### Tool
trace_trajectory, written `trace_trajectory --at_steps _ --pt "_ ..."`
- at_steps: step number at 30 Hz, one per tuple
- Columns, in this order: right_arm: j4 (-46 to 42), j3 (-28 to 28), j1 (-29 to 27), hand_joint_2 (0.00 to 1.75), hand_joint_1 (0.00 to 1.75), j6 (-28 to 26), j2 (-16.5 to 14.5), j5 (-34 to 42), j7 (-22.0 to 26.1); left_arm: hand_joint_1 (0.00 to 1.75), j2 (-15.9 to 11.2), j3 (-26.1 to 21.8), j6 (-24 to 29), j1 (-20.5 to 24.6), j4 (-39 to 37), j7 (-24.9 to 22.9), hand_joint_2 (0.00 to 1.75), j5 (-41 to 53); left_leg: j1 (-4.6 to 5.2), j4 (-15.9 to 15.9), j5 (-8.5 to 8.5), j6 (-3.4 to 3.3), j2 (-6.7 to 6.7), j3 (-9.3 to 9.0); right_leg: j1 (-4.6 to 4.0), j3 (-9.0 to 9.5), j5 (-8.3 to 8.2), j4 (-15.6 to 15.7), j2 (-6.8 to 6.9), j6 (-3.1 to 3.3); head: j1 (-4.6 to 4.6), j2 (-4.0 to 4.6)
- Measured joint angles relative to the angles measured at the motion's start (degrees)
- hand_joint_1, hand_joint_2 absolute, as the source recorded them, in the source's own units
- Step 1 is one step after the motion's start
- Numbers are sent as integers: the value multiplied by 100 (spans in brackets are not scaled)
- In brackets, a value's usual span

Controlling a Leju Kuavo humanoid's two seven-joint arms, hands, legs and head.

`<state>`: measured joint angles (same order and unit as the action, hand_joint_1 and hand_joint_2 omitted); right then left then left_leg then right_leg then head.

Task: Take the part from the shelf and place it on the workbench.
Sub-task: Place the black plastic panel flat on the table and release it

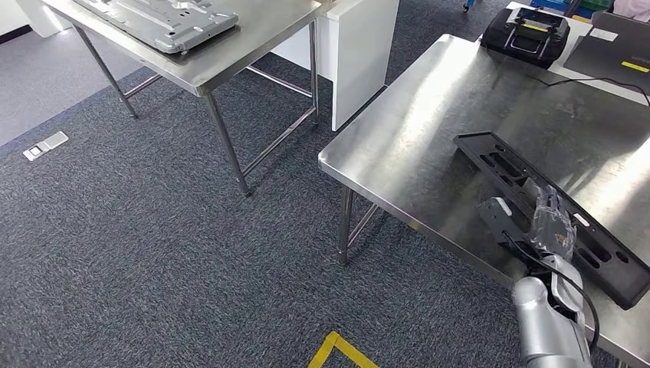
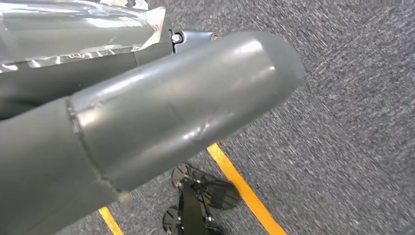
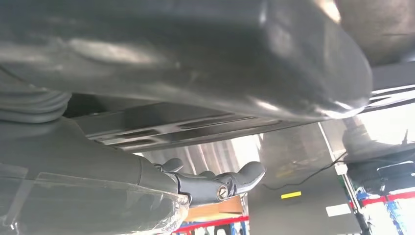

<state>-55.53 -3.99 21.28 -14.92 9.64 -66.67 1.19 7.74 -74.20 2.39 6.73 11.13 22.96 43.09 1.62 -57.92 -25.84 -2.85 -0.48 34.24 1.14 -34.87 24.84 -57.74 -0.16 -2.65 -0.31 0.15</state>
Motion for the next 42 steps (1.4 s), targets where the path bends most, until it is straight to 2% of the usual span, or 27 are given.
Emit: trace_trajectory --at_steps 3,5,10,13,18,22,24,28,33,39,42 --pt "-571 -55 -375 0 0 -47 80 57 -55 0 27 0 66 -11 0 -3 0 17 0 0 -5 -6 1 0 0 0 1 4 0 0 1 0" --pt "-968 -80 -632 0 0 -310 122 5 -23 0 56 0 115 -20 0 -3 0 22 0 1 -6 -8 2 1 0 1 1 6 0 0 2 1" --pt "-2466 -239 -1481 0 0 -1943 80 -701 301 0 175 0 293 -45 0 28 0 50 0 1 -11 -16 1 0 0 4 2 12 0 0 2 0" --pt "-3561 -359 -2005 0 0 -2429 -117 -1072 706 0 262 1 433 -48 0 34 0 71 -2 3 -17 -18 2 -3 0 3 6 13 -2 2 -1 0" --pt "-4700 -372 -2487 0 0 -2489 -472 -953 1367 0 387 0 550 -45 -2 34 0 80 -3 4 -19 -16 6 -10 0 7 16 13 -2 -5 2 0" --pt "-5075 -187 -2775 0 0 -2488 -906 -520 2312 0 448 1 580 -42 -2 28 0 75 -3 4 -19 -16 6 -19 0 17 16 15 -2 -5 2 1" --pt "-5136 -114 -2883 0 0 -2488 -1076 -410 2505 0 469 0 620 -42 -2 22 0 66 -2 4 -19 -17 6 -19 0 18 16 15 -4 -5 2 1" --pt "-5151 -45 -2996 0 0 -2488 -1280 -236 2648 0 528 -3 711 -41 -3 14 0 44 0 4 -20 -17 10 -21 0 20 16 17 -6 -6 2 0" --pt "-5124 -35 -3074 0 0 -2488 -1360 -51 2700 0 578 -8 792 -40 -4 -30 0 17 2 1 -25 -15 10 -24 10 24 15 24 -6 -7 2 1" --pt "-5060 -37 -3190 0 0 -2488 -1386 128 2522 0 613 -30 864 -38 -7 -181 0 -9 6 -5 -45 -27 6 -37 42 40 17 36 -6 -13 2 0" --pt "-5035 -97 -3260 0 0 -2488 -1354 231 2363 0 636 -51 966 -38 -7 -183 0 -36 16 -23 -65 -53 7 -35 52 47 21 38 -9 -25 0 0"
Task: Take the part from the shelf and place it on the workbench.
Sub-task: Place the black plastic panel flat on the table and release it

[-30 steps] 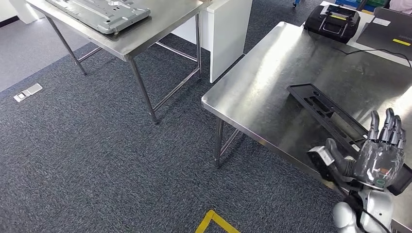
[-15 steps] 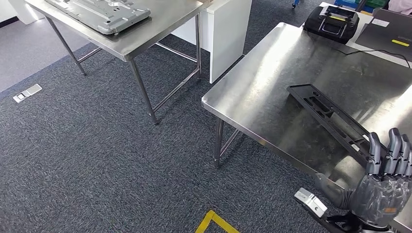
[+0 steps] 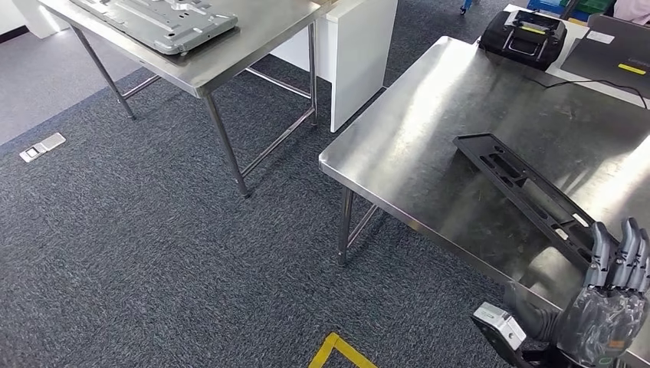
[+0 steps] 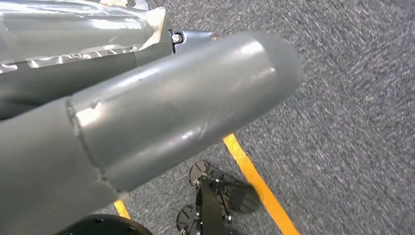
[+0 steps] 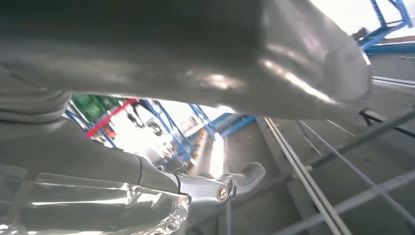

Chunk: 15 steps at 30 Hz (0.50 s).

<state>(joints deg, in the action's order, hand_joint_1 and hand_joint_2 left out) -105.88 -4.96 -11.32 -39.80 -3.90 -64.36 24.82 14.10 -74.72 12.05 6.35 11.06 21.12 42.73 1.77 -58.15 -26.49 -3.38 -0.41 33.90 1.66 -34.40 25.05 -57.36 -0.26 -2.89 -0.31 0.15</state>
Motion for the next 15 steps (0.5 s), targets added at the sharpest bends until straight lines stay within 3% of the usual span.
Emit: trace_trajectory --at_steps 4,6,8,10,11,12,13,15 --pt "15 -121 -41 0 0 0 56 -160 -151 0 18 -5 -43 -4 0 -6 0 -13 11 -13 -21 -51 -3 -3 6 35 5 24 4 -30 0 0" --pt "-1 -141 -47 0 0 0 51 -346 -190 0 20 -6 -111 -7 0 -15 0 -13 -34 50 17 -98 -9 -51 -14 28 51 -26 16 -50 2 1" --pt "-14 -156 -57 0 0 0 46 -450 -219 0 23 -7 -136 -8 0 -25 0 -12 -84 108 56 -142 -18 -100 -34 -146 290 -444 21 -17 13 1" --pt "-14 -168 -79 0 0 0 45 -486 -245 0 23 -8 -142 -13 0 -33 0 -12 -87 111 58 -152 -53 -101 -38 -502 655 -1237 19 34 22 0" --pt "-14 -170 -92 0 0 0 47 -490 -252 0 25 -9 -141 -17 0 -35 0 -12 -87 110 57 -151 -82 -99 -40 -640 768 -1542 19 29 20 0" --pt "-14 -171 -105 0 0 0 47 -491 -257 0 26 -12 -138 -21 0 -36 0 -12 -87 107 56 -148 -122 -100 -41 -676 792 -1651 19 3 21 0" --pt "-14 -171 -114 0 0 0 48 -491 -260 0 28 -17 -134 -24 0 -36 0 -13 -88 104 55 -142 -170 -104 -39 -578 718 -1503 15 -39 21 0" --pt "-19 -173 -129 0 0 0 53 -490 -263 0 38 -26 -128 -26 0 -34 0 -11 -93 87 48 -110 -282 -116 -11 -117 437 -683 -88 -117 24 0"
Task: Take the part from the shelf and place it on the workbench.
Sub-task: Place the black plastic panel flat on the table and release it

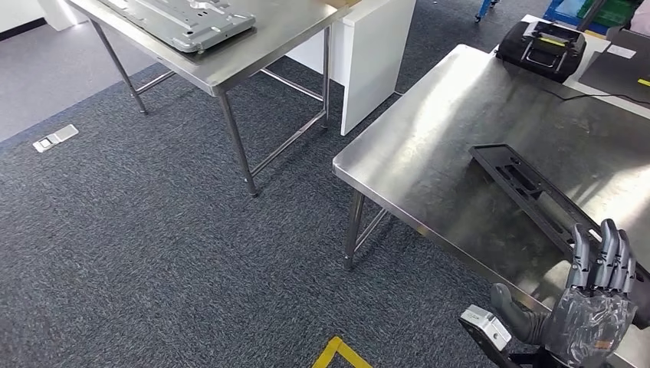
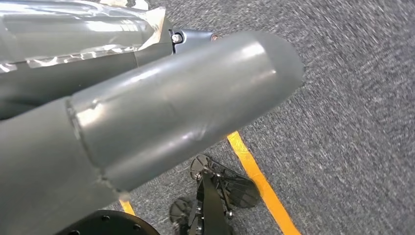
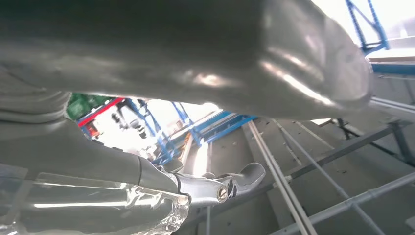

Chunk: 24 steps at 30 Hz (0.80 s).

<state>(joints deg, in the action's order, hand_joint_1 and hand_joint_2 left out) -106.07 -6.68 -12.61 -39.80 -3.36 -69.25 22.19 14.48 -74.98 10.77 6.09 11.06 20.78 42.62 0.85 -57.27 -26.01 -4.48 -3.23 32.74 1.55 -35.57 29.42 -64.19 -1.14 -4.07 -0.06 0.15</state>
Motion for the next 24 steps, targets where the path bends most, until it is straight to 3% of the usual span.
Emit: trace_trajectory --at_steps 2,3,5,7,8,10,11,12,13,14,16,18,21,23,24 --pt "-9 -2 -30 0 0 0 10 7 -7 0 9 -4 2 -1 0 2 0 1 15 -27 -25 64 -103 -2 -2 339 -177 627 -113 29 -4 0" --pt "-14 -2 -45 0 0 0 16 13 -12 0 10 -5 3 -5 0 2 0 3 19 -35 -35 96 -142 4 -18 392 -193 717 -136 73 -5 0" --pt "-21 -5 -66 0 0 0 25 26 -23 0 8 -7 3 -16 1 3 0 6 7 -42 -43 156 -206 16 -25 432 -208 724 -52 160 -9 1" --pt "-29 -14 -84 0 0 0 31 33 -28 0 4 -9 7 -23 1 8 0 7 -9 -211 -154 218 -99 84 10 474 -215 740 39 240 -22 1" --pt "-33 -18 -102 0 0 0 33 35 -34 0 4 -10 8 -22 1 11 0 8 -19 -451 -297 252 9 193 26 493 -209 748 90 276 -34 1" --pt "-38 -26 -148 0 0 0 41 34 -75 0 9 -10 9 -19 0 16 0 15 -56 -1215 -666 322 208 583 14 512 -184 749 207 324 -62 0" --pt "-38 -32 -169 0 0 0 49 31 -102 0 10 -10 9 -20 0 17 0 20 -79 -1560 -785 349 252 776 9 517 -174 748 269 334 -62 0" --pt "-38 -39 -186 0 0 0 58 28 -125 0 10 -10 9 -25 0 17 0 28 -103 -1737 -798 369 280 891 9 524 -162 748 332 339 -63 0" --pt "-38 -45 -202 0 0 0 67 26 -140 0 10 -10 10 -29 0 19 0 34 -124 -1687 -700 382 307 890 12 537 -149 748 391 336 -63 0" --pt "-38 -51 -221 0 0 0 75 21 -166 0 10 -10 10 -33 0 20 0 38 -142 -1413 -515 389 358 766 18 558 -132 748 449 324 -63 0" --pt "-45 -73 -267 0 0 0 111 1 -268 0 12 -10 11 -27 0 31 0 47 -145 -604 -154 382 600 346 1 612 -79 743 558 268 -65 0" --pt "-61 -111 -313 0 0 0 183 13 -352 0 16 -10 11 -13 0 59 0 55 -111 -171 -48 344 735 121 -44 652 -29 749 661 192 -47 0" --pt "-71 -179 -375 0 0 0 258 135 -267 0 20 -10 25 -24 0 125 0 58 -59 -111 -43 236 532 112 -54 727 19 767 783 83 -30 1" --pt "-62 -231 -416 0 0 -1 285 208 -187 0 25 -10 47 -32 0 165 0 54 -76 -61 1 150 397 81 -25 620 196 485 567 65 -16 0" --pt "-53 -255 -440 0 0 -2 302 222 -169 0 28 -10 57 -32 0 176 0 52 -87 -51 12 122 330 78 -8 452 353 144 389 83 -4 0"
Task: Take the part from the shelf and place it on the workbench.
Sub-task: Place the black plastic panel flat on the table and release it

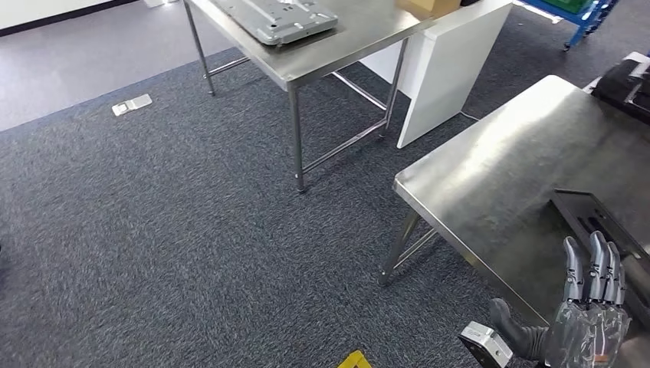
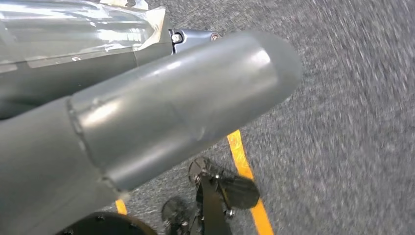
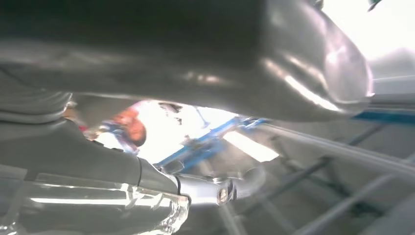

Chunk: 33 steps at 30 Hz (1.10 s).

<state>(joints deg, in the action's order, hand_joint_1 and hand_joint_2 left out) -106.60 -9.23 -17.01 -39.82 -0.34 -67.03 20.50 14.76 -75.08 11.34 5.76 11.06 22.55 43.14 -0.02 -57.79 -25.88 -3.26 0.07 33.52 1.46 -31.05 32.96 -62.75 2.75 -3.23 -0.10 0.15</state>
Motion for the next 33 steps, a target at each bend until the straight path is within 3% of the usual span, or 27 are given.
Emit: trace_trajectory --at_steps 2,3,4,5,7,9,10,12,14,16,18,19,20,22,24,26,30,31,33 --pt "24 -36 -43 0 0 -1 26 3 9 0 1 0 14 -3 0 11 0 -2 13 0 2 -29 -160 7 -9 -433 286 -803 -206 20 13 1" --pt "40 -55 -56 0 0 -1 36 11 4 0 3 0 15 -7 0 14 0 -2 26 -2 1 -33 -255 6 -19 -596 332 -1056 -242 5 14 1" --pt "61 -88 -57 0 0 1 54 53 -16 0 5 0 16 -12 0 17 0 -2 40 -3 0 -35 -347 2 -33 -646 270 -1070 -261 -23 14 1" --pt "92 -151 -48 0 0 12 89 129 -55 0 7 0 17 -15 0 23 0 -1 53 -4 0 -35 -440 -9 -44 -581 118 -851 -289 -57 13 0" --pt "221 -410 12 0 0 107 218 422 -214 0 12 0 16 -15 0 41 0 4 66 -8 -2 -29 -604 -27 -59 -250 -281 -10 -519 -75 13 0" --pt "445 -802 131 0 0 248 340 736 -396 0 20 0 19 -11 0 59 0 8 72 -11 -9 1 -726 -15 -88 -34 -494 534 -714 21 13 0" --pt "578 -1003 200 0 0 293 374 836 -462 0 26 0 25 -12 0 63 0 9 70 -7 -8 29 -776 2 -110 -15 -506 582 -720 89 9 0" --pt "853 -1379 334 0 0 334 403 958 -554 0 32 0 45 -22 -1 67 0 9 55 -20 -9 83 -834 38 -107 24 -532 615 -599 184 4 0" --pt "1123 -1704 457 0 0 374 408 1069 -618 0 34 0 63 -23 -2 66 0 9 60 -267 -168 135 -555 153 -67 75 -548 660 -446 265 -11 0" --pt "1401 -1964 560 0 0 429 413 1218 -641 0 34 0 73 -12 -2 61 0 8 43 -916 -525 201 -178 480 -68 116 -530 677 -269 329 -25 0" --pt "1681 -2177 662 0 0 468 421 1389 -603 0 34 0 83 -8 -2 43 0 7 -11 -1543 -757 268 -66 834 -77 128 -505 675 -94 358 -29 0" --pt "1814 -2280 710 0 0 483 422 1464 -574 0 34 0 91 -10 -2 32 0 7 -40 -1610 -720 295 -41 891 -75 132 -491 674 -11 355 -31 0" --pt "1927 -2377 750 0 0 498 422 1516 -551 0 32 0 99 -12 -2 22 0 6 -68 -1447 -581 317 -3 822 -70 144 -475 673 68 343 -33 0" --pt "2098 -2529 803 0 0 514 421 1564 -532 0 30 0 117 -10 -2 15 0 6 -95 -692 -210 337 224 429 -69 189 -424 668 212 287 -35 0" --pt "2215 -2616 848 0 0 517 425 1579 -531 0 31 0 125 2 -2 12 0 7 -74 -160 -38 295 404 134 -110 217 -362 660 329 210 -17 0" --pt "2270 -2652 876 0 0 517 430 1586 -531 0 34 0 126 11 -2 9 0 7 -47 -90 -39 245 388 96 -145 224 -327 658 392 160 8 0" --pt "2295 -2672 893 0 0 519 430 1591 -529 0 34 0 127 9 -2 8 0 7 -26 -93 -47 219 343 107 -144 254 -323 669 432 138 15 0" --pt "2333 -2711 923 0 0 571 432 1644 -508 0 34 -1 128 6 -2 7 0 7 -25 -63 -31 173 271 93 -129 259 -276 625 376 117 23 1" --pt "2680 -2883 1028 0 0 786 432 2151 -357 0 34 -4 131 13 -2 -20 0 -2 -22 -6 10 60 -33 65 -93 -139 56 -202 53 97 36 1"
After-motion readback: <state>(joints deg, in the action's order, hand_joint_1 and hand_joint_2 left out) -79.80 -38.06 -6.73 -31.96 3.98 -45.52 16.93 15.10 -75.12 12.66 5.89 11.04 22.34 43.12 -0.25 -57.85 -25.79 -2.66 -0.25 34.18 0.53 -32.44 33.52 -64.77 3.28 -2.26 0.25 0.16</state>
